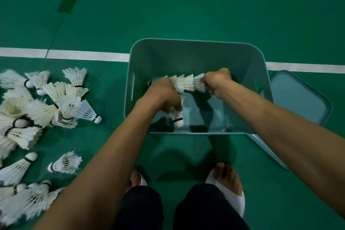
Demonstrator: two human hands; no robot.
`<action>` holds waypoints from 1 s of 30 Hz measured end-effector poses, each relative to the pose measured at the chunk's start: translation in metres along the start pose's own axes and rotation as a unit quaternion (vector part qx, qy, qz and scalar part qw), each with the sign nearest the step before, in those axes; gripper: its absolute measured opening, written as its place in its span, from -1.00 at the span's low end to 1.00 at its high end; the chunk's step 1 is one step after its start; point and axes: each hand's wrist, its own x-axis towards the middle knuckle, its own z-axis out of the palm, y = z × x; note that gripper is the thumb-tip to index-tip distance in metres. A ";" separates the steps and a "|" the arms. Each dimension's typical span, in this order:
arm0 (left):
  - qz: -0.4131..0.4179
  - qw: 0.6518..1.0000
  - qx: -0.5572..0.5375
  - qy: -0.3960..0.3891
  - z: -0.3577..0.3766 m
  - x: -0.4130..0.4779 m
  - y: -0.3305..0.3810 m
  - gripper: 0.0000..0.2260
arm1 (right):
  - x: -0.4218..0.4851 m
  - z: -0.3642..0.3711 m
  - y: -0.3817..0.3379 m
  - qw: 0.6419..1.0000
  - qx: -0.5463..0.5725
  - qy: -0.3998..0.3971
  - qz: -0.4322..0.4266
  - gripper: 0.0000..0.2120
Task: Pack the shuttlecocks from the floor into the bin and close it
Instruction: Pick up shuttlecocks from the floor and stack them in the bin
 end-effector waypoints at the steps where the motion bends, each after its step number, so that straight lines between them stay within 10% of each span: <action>1: 0.003 1.000 0.002 0.012 -0.002 0.002 0.000 -0.84 | 0.000 0.006 -0.003 1.000 0.008 -0.015 0.003 -0.82; 9: 0.030 0.997 0.013 0.069 -0.006 0.011 -0.002 -0.92 | 0.003 0.004 -0.011 0.999 0.021 -0.036 0.022 -0.90; 13: 0.064 0.995 0.000 0.078 -0.003 0.008 0.002 -0.88 | -0.016 -0.022 -0.008 0.985 -0.109 0.046 -0.125 -0.95; 17: 0.101 0.993 -0.018 0.062 -0.001 0.002 0.007 -0.89 | -0.057 -0.042 0.000 0.911 -0.153 -0.183 -0.335 -0.79; 21: 0.153 0.987 -0.035 0.039 0.004 -0.009 0.009 -0.98 | -0.074 -0.048 0.013 0.835 -0.292 -0.163 -0.437 -0.81; 30: 0.185 0.980 -0.046 0.049 0.012 -0.023 0.006 -0.39 | -0.077 -0.080 0.014 0.837 -0.378 -0.133 -0.372 -0.94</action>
